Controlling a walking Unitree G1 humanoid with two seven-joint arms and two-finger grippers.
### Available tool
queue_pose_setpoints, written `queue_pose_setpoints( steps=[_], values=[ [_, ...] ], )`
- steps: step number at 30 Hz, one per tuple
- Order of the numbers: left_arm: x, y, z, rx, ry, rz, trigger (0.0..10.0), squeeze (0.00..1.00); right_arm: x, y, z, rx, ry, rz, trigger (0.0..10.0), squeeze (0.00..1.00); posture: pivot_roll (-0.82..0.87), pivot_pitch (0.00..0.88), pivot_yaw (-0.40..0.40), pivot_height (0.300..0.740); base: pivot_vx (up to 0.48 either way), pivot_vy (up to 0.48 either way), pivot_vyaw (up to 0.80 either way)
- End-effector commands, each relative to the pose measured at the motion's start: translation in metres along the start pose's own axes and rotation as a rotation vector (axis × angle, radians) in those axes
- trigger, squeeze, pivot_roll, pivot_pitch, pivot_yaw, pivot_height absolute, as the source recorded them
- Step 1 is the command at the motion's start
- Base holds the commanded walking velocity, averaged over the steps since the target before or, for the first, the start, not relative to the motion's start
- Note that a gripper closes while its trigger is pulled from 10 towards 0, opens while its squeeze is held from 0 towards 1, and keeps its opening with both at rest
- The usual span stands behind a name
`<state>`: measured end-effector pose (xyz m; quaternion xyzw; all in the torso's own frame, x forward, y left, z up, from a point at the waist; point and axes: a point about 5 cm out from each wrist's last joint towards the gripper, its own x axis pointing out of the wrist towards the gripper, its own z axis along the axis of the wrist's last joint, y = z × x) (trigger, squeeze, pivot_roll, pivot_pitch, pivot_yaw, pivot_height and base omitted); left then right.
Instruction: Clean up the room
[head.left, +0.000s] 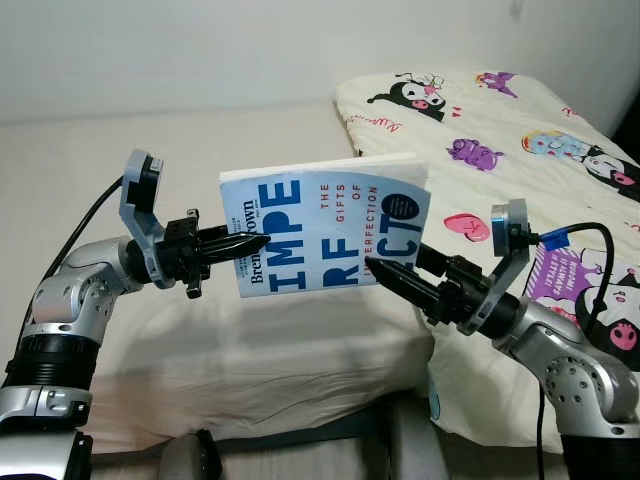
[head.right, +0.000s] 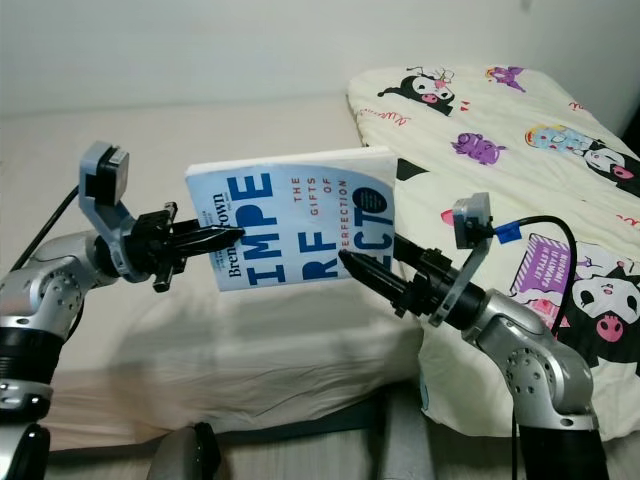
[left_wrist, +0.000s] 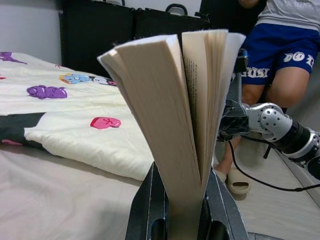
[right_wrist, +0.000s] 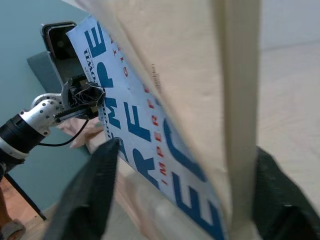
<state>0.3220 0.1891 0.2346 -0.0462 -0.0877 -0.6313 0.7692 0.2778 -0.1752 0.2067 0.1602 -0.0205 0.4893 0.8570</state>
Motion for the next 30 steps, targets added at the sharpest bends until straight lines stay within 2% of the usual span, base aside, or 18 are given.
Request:
queue_pose_setpoints(
  steps=[1, 14, 22, 23, 25, 26, 28, 30],
  values=[
    [-0.001, 0.001, 0.006, 0.028, 0.006, -0.004, 0.0, 0.0, 0.006, 0.011, 0.0, 0.013, -0.005, 0.086, 0.0, 0.0, -0.08, 0.114, 0.068, 0.461, 0.0, 0.0, 0.0],
    [-0.004, 0.005, 0.005, 0.031, 0.002, 0.014, 0.0, 0.0, 0.004, 0.014, 0.001, 0.012, -0.024, 0.095, 0.0, 0.0, -0.08, 0.119, 0.074, 0.461, 0.0, 0.0, 0.0],
    [0.001, 0.008, 0.001, 0.002, -0.069, 0.06, 0.0, 0.0, 0.007, 0.013, 0.0, 0.01, -0.036, 0.079, 0.0, 0.0, -0.09, 0.113, 0.07, 0.461, 0.0, 0.0, 0.0],
    [0.002, 0.012, 0.0, -0.015, -0.11, 0.099, 10.0, 1.0, 0.008, 0.012, 0.0, 0.008, -0.041, 0.071, 0.0, 0.0, -0.09, 0.107, 0.068, 0.461, 0.0, 0.0, 0.0],
    [0.002, 0.014, 0.0, -0.03, -0.141, 0.128, 10.0, 1.0, 0.008, 0.011, 0.0, 0.006, -0.044, 0.066, 0.0, 0.0, -0.09, 0.107, 0.068, 0.461, 0.0, 0.0, 0.0],
    [0.002, 0.019, 0.0, -0.05, -0.204, 0.187, 10.0, 1.0, 0.01, 0.009, 0.0, 0.004, -0.051, 0.052, 0.0, 0.0, -0.09, 0.106, 0.067, 0.461, 0.0, 0.0, 0.0],
    [0.001, 0.021, 0.0, -0.055, -0.228, 0.209, 10.0, 1.0, 0.01, 0.008, 0.0, 0.004, -0.053, 0.046, 0.0, 0.0, -0.09, 0.106, 0.067, 0.461, 0.0, 0.0, 0.0],
    [-0.003, 0.025, 0.0, -0.081, -0.301, 0.272, 10.0, 1.0, 0.012, 0.003, -0.002, 0.007, -0.056, 0.011, 0.0, 0.0, -0.09, 0.103, 0.065, 0.461, 0.0, 0.0, 0.0]
  ],
)
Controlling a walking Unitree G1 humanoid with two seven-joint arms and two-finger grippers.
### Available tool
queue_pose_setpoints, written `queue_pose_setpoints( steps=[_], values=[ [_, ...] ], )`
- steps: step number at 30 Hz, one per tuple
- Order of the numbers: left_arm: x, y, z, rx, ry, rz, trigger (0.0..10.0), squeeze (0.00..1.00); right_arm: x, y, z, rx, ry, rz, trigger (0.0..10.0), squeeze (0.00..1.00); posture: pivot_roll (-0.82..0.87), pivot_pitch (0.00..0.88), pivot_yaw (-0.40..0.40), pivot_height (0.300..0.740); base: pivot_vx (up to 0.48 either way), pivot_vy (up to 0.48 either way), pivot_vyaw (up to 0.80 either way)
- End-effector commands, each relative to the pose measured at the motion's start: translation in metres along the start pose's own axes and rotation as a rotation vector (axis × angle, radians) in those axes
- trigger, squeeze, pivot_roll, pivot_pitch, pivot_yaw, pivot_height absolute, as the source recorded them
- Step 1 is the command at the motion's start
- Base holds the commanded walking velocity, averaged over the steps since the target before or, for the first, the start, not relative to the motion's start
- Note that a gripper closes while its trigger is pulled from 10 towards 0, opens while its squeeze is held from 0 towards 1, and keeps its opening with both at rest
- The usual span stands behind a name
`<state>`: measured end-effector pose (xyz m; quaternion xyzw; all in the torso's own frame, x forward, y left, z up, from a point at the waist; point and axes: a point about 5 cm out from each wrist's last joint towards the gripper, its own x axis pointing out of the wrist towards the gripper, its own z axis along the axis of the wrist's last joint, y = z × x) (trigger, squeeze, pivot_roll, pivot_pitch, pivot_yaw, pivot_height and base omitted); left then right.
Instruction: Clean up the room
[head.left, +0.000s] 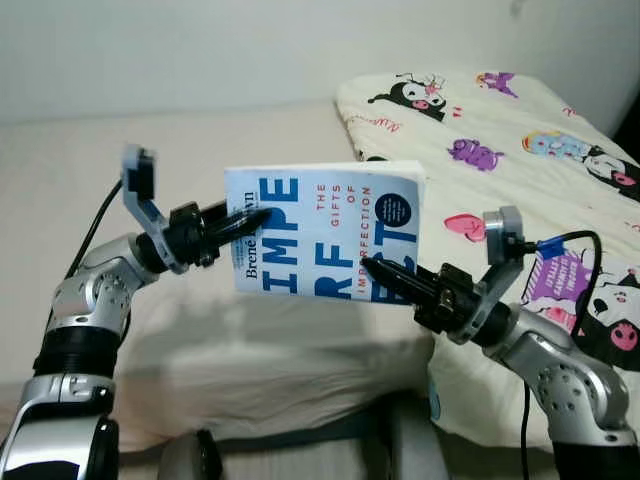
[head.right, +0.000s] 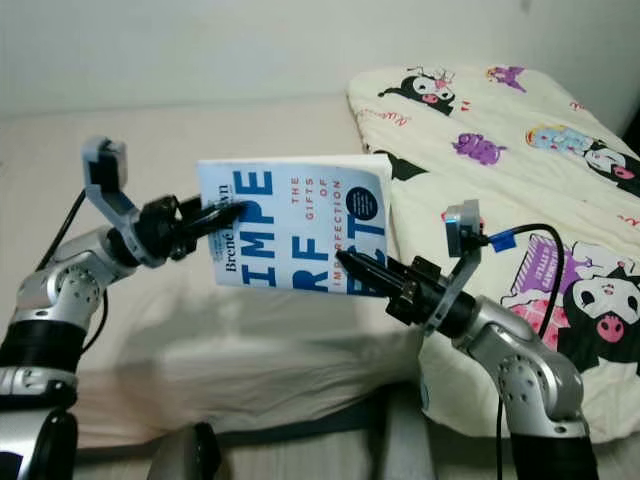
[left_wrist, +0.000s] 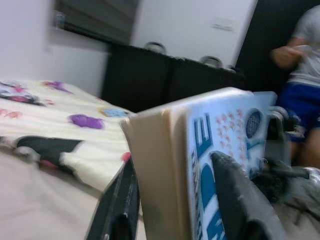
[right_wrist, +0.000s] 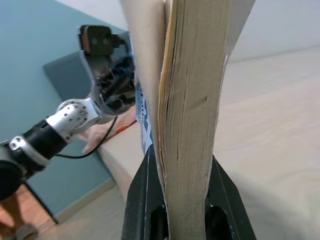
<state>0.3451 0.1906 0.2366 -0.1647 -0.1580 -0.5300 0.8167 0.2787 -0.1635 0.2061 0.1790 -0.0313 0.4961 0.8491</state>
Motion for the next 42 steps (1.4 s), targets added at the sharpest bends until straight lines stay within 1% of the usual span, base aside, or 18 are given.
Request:
queue_pose_setpoints(
  steps=[1, 5, 7, 8, 9, 10, 14, 15, 17, 18, 19, 20, 22, 24, 29, 33, 41, 42],
  values=[
    [-0.009, 0.006, 0.001, -0.021, -0.076, 0.079, 10.0, 1.0, 0.002, -0.005, 0.0, -0.013, -0.023, -0.033, 0.0, 0.0, -0.09, 0.098, 0.064, 0.461, 0.0, 0.0, 0.0],
    [-0.015, 0.01, 0.0, -0.038, -0.122, 0.135, 10.0, 1.0, 0.003, -0.009, -0.003, -0.004, -0.028, -0.067, 0.0, 0.0, -0.08, 0.093, 0.062, 0.461, 0.0, 0.0, 0.0],
    [-0.022, 0.015, 0.0, -0.046, -0.161, 0.2, 10.0, 1.0, 0.003, -0.014, -0.006, 0.005, -0.03, -0.104, 0.0, 0.0, -0.08, 0.082, 0.059, 0.461, 0.0, 0.0, 0.0],
    [-0.034, 0.022, -0.002, -0.063, -0.224, 0.31, 10.0, 1.0, 0.003, -0.024, -0.01, 0.02, -0.038, -0.171, 0.0, 0.0, -0.08, 0.077, 0.059, 0.461, 0.0, 0.0, 0.0],
    [-0.039, 0.025, -0.003, -0.068, -0.246, 0.363, 10.0, 1.0, 0.003, -0.028, -0.011, 0.024, -0.042, -0.202, 0.0, 0.0, -0.08, 0.076, 0.059, 0.461, 0.0, 0.0, 0.0],
    [-0.039, 0.025, -0.003, -0.068, -0.246, 0.363, 10.0, 1.0, 0.003, -0.028, -0.011, 0.024, -0.042, -0.202, 0.0, 0.0, -0.08, 0.076, 0.059, 0.461, 0.0, 0.0, 0.0],
    [-0.052, 0.032, -0.011, -0.064, -0.262, 0.521, 10.0, 1.0, 0.003, -0.042, -0.011, 0.043, -0.068, -0.321, 0.0, 0.0, -0.07, 0.071, 0.061, 0.461, 0.0, 0.0, 0.0],
    [-0.059, 0.037, -0.02, -0.077, -0.254, 0.634, 10.0, 1.0, 0.003, -0.046, -0.013, 0.028, -0.065, -0.361, 0.0, 0.0, -0.06, 0.06, 0.063, 0.461, 0.0, 0.0, 0.0],
    [-0.068, 0.041, -0.03, -0.095, -0.243, 0.766, 10.0, 1.0, 0.003, -0.05, -0.015, 0.005, -0.059, -0.401, 0.0, 0.0, -0.06, 0.06, 0.063, 0.461, 0.0, 0.0, 0.0],
    [-0.073, 0.042, -0.043, -0.132, -0.201, 0.845, 10.0, 1.0, 0.003, -0.052, -0.017, 0.018, -0.059, -0.415, 10.0, 0.0, -0.07, 0.051, 0.068, 0.461, 0.0, 0.0, 0.0],
    [-0.076, 0.042, -0.053, -0.151, -0.162, 0.894, 10.0, 0.32, 0.003, -0.054, -0.019, 0.028, -0.059, -0.423, 10.0, 0.0, -0.07, 0.051, 0.068, 0.461, 0.0, 0.0, 0.0],
    [-0.079, 0.041, -0.062, -0.166, -0.128, 0.934, 10.0, 0.0, 0.002, -0.054, -0.02, 0.034, -0.076, -0.431, 10.0, 0.0, -0.07, 0.044, 0.068, 0.461, 0.0, 0.0, 0.0],
    [-0.081, 0.041, -0.067, -0.173, -0.107, 0.957, 10.0, 0.0, 0.001, -0.055, -0.021, 0.036, -0.089, -0.436, 10.0, 0.0, -0.07, 0.044, 0.068, 0.461, 0.0, 0.0, 0.0],
    [-0.081, 0.036, -0.088, -0.196, -0.025, 1.003, 10.0, 0.0, 0.002, -0.055, -0.026, 0.059, -0.101, -0.438, 10.0, 0.0, -0.07, 0.031, 0.071, 0.471, 0.0, 0.0, 0.0],
    [-0.082, 0.031, -0.11, -0.212, 0.064, 1.04, 10.0, 0.0, 0.004, -0.057, -0.039, 0.075, -0.083, -0.454, 10.0, 0.0, -0.07, 0.0, 0.079, 0.496, 0.0, 0.0, 0.0],
    [-0.084, 0.031, -0.117, -0.218, 0.088, 1.081, 10.0, 0.0, 0.007, -0.058, -0.047, 0.082, -0.077, -0.462, 10.0, 0.0, -0.07, 0.0, 0.085, 0.511, 0.0, 0.0, 0.0],
    [-0.077, 0.034, -0.114, -0.188, 0.111, 1.078, 10.0, 0.0, 0.015, -0.058, -0.056, 0.099, -0.076, -0.457, 10.0, 0.0, -0.07, 0.0, 0.095, 0.546, 0.0, 0.0, 0.0],
    [-0.076, 0.034, -0.114, -0.186, 0.108, 1.077, 10.0, 0.0, 0.016, -0.058, -0.057, 0.102, -0.077, -0.455, 0.0, 0.0, -0.07, 0.0, 0.097, 0.551, 0.0, 0.0, 0.0]
  ],
)
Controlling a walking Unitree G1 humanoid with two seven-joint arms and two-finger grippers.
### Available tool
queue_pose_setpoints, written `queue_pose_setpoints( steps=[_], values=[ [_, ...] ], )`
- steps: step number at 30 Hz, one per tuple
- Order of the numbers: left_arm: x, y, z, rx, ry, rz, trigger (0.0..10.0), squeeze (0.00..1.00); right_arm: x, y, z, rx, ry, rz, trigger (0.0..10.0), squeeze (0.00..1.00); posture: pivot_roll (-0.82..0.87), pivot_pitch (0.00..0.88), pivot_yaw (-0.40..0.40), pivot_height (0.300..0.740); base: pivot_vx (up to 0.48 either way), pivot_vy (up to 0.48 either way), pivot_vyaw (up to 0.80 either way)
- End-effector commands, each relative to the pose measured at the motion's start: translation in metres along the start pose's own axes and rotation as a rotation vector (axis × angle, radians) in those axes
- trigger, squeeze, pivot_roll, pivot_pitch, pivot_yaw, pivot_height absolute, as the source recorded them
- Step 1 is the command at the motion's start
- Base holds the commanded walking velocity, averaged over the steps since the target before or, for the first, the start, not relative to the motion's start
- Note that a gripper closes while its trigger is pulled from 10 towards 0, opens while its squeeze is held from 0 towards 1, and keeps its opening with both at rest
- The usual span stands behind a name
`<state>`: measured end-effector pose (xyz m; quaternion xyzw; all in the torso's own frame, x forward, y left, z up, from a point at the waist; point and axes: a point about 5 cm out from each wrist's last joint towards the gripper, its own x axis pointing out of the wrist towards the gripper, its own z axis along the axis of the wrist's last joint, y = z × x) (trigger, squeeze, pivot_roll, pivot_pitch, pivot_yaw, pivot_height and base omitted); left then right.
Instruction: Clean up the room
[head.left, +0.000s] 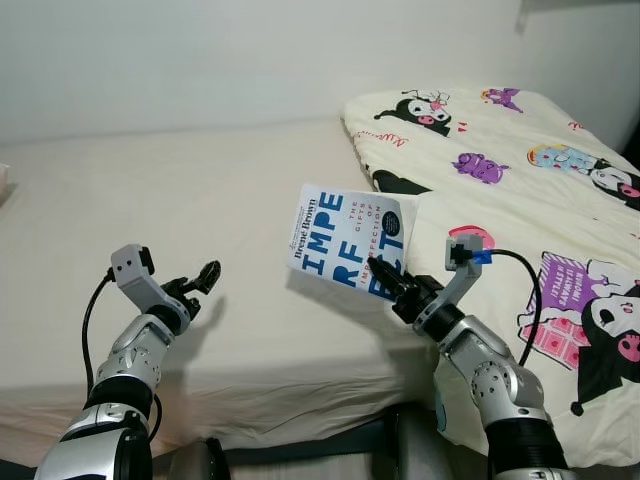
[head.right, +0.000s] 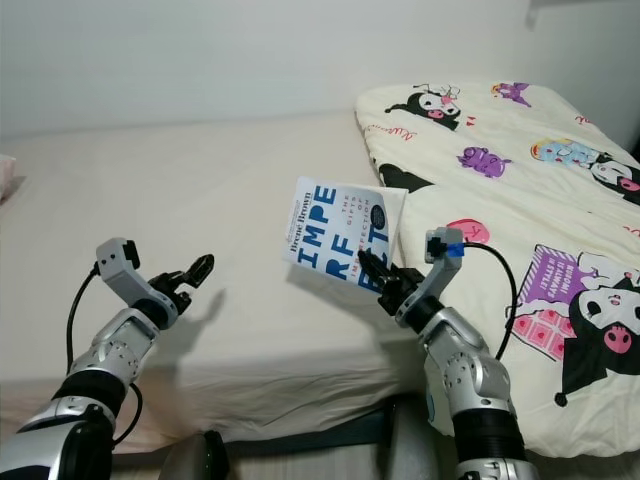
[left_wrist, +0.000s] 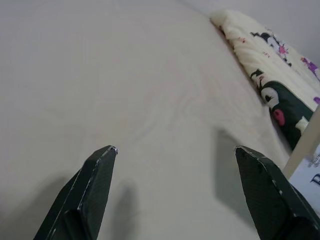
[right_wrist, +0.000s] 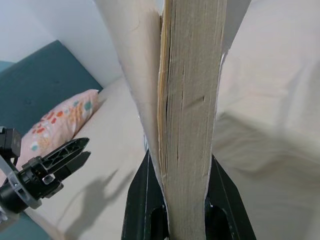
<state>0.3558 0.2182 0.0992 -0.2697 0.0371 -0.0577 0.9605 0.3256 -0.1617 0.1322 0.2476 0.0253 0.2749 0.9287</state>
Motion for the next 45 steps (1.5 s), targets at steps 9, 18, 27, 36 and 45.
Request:
queue_pose_setpoints(
  steps=[9, 18, 27, 36, 45],
  values=[
    [0.001, -0.001, -0.004, 0.016, 0.01, -0.002, 10.0, 0.0, 0.006, 0.006, 0.001, -0.023, -0.035, 0.032, 10.0, 0.0, -0.07, 0.0, 0.09, 0.591, -0.053, 0.0, 0.0],
    [0.0, -0.001, -0.004, -0.002, -0.021, -0.005, 10.0, 0.0, 0.006, 0.007, 0.001, -0.029, -0.035, 0.04, 10.0, 0.0, -0.07, 0.0, 0.086, 0.621, -0.14, 0.0, 0.0],
    [-0.001, 0.0, -0.005, 0.008, -0.015, 0.001, 10.0, 0.0, 0.008, 0.007, 0.0, -0.034, -0.036, 0.043, 10.0, 0.0, -0.07, 0.0, 0.087, 0.661, 0.0, 0.0, 0.0],
    [-0.012, 0.014, -0.023, 0.023, 0.055, 0.069, 10.0, 0.0, 0.004, -0.002, -0.016, -0.027, 0.014, 0.001, 10.0, 0.0, -0.07, 0.0, 0.087, 0.701, 0.0, 0.0, 0.0],
    [-0.037, 0.042, -0.045, 0.021, 0.153, 0.201, 10.0, 0.0, -0.008, -0.021, -0.05, -0.009, 0.139, -0.106, 10.0, 0.0, -0.07, 0.0, 0.079, 0.736, 0.0, 0.0, 0.0]
  ],
)
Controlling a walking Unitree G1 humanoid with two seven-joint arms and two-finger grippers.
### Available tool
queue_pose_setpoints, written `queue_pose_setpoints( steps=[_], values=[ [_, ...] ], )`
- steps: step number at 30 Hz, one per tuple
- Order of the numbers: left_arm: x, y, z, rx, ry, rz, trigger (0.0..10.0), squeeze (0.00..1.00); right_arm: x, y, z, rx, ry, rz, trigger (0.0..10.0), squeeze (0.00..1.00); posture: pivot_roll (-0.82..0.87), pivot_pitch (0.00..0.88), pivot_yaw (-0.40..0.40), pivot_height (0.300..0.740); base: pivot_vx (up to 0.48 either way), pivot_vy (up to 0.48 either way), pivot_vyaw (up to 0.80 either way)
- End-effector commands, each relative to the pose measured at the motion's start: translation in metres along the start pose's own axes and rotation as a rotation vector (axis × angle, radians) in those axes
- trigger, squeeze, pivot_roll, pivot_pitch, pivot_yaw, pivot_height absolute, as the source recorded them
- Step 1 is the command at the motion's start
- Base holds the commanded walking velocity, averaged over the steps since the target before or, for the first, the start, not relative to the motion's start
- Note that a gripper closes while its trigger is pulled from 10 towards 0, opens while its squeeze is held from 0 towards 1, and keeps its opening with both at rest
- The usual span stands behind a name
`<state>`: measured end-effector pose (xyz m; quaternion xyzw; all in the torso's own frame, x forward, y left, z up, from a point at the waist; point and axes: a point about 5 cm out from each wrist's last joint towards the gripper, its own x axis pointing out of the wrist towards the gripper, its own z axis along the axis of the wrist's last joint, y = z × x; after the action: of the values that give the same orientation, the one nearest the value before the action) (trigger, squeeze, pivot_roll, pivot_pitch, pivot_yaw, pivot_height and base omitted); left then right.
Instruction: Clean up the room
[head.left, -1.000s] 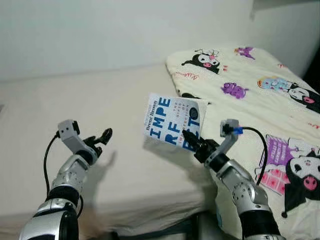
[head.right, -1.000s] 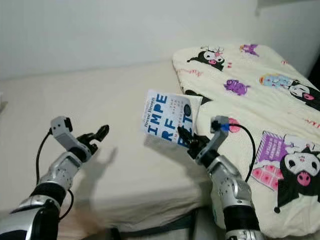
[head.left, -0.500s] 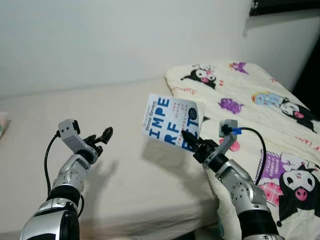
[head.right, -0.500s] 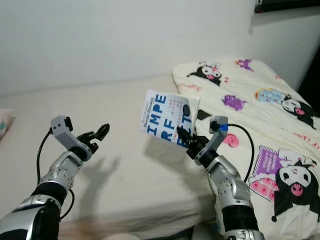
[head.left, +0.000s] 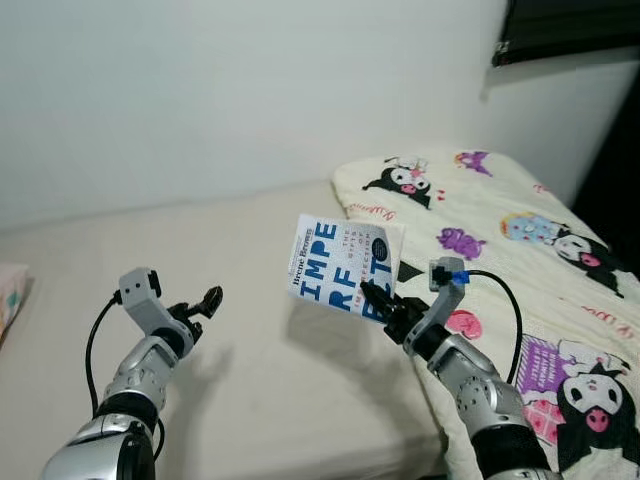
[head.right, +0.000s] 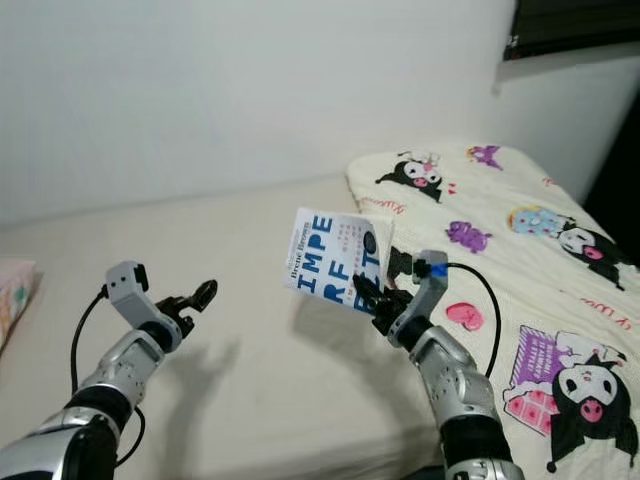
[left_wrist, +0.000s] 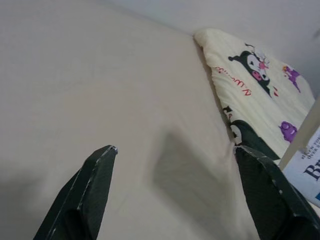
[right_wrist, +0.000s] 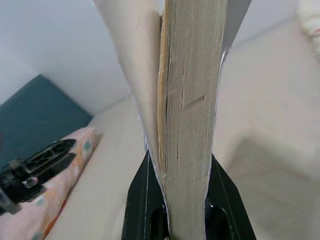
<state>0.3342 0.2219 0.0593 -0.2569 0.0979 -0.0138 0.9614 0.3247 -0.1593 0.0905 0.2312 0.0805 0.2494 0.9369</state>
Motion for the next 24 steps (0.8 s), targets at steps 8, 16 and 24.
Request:
queue_pose_setpoints(
  steps=[8, 16, 24],
  values=[
    [-0.049, 0.057, -0.054, 0.022, 0.233, 0.272, 10.0, 0.0, -0.04, -0.045, -0.073, -0.102, 0.33, -0.346, 10.0, 0.0, -0.08, 0.0, 0.073, 0.74, -0.206, 0.0, 0.0],
    [-0.073, 0.073, -0.075, 0.022, 0.301, 0.359, 10.0, 0.0, -0.063, -0.052, -0.099, -0.085, 0.4, -0.419, 10.0, 0.0, -0.08, 0.0, 0.072, 0.74, -0.088, 0.0, 0.57],
    [-0.117, 0.091, -0.116, 0.043, 0.481, 0.498, 10.0, 0.0, -0.071, -0.048, -0.119, -0.088, 0.462, -0.434, 10.0, 0.0, -0.08, 0.0, 0.076, 0.74, 0.0, 0.0, 0.76]
  ],
)
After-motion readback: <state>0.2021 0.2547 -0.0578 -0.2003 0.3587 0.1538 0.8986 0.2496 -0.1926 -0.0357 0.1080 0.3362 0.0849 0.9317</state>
